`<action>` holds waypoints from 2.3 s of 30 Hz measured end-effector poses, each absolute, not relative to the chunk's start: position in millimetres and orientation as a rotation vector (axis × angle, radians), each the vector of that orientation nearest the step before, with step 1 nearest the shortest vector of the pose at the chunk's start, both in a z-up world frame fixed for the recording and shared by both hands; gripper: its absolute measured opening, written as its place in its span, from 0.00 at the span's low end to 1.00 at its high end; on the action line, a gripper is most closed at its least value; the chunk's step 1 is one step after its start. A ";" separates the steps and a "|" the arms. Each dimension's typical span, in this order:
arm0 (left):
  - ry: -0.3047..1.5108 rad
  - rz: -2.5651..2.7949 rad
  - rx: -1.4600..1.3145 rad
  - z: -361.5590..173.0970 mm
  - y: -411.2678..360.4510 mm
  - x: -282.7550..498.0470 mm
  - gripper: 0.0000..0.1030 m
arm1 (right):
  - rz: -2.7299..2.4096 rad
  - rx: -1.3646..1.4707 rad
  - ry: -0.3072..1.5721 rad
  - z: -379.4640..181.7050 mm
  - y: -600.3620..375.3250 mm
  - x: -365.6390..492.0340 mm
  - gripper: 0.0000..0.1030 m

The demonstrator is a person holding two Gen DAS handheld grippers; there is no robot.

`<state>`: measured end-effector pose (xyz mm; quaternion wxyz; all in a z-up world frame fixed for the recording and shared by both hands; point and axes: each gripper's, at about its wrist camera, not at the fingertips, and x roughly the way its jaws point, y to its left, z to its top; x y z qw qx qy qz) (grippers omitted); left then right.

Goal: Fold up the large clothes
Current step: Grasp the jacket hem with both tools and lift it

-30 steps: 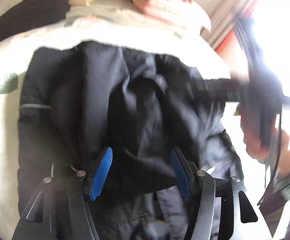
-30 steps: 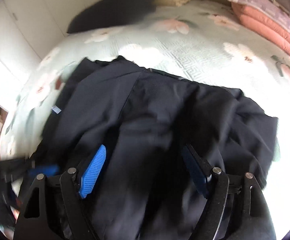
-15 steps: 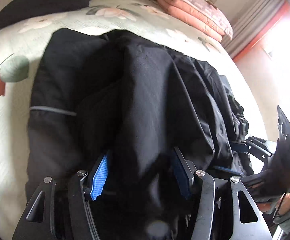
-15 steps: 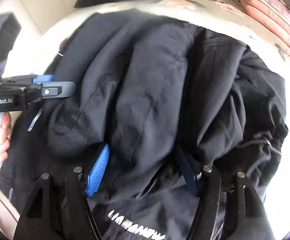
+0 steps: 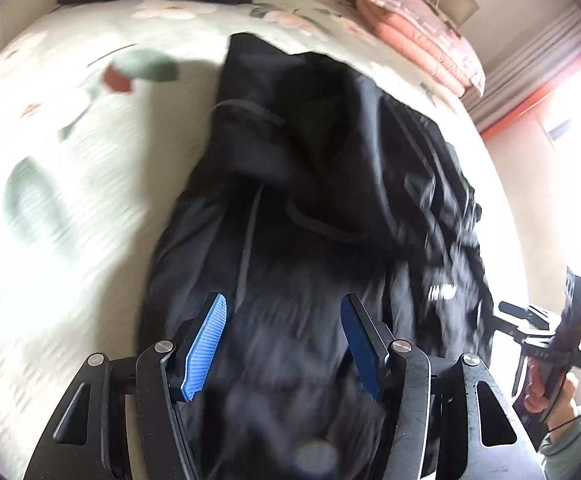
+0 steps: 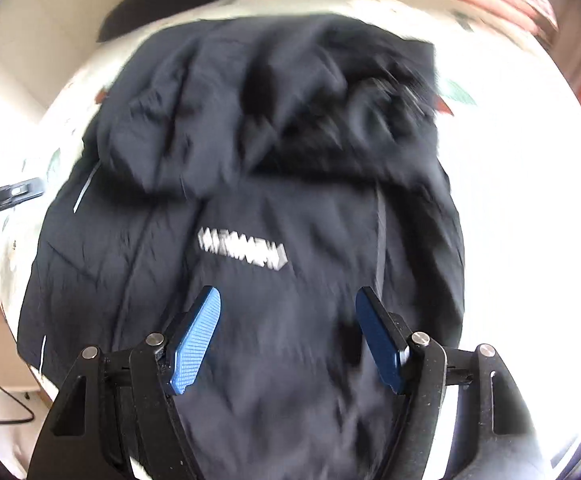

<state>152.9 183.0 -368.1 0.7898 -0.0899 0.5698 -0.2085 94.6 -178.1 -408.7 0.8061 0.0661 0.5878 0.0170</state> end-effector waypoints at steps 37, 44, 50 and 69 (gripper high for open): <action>1.571 -0.494 -0.339 -471.2 281.5 9.3 0.58 | -0.112 0.444 1.440 -506.6 -247.0 -122.8 0.58; 1.586 -0.496 -0.247 -471.9 264.4 9.8 0.17 | -0.096 0.382 1.445 -491.9 -234.9 -110.7 0.28; 1.540 -0.493 -0.143 -451.5 242.6 11.2 0.08 | -0.116 0.109 1.466 -473.0 -195.1 -91.0 0.13; 1.491 -0.538 -0.153 -400.9 216.5 43.9 0.08 | -0.124 0.003 1.502 -409.3 -167.7 -56.0 0.12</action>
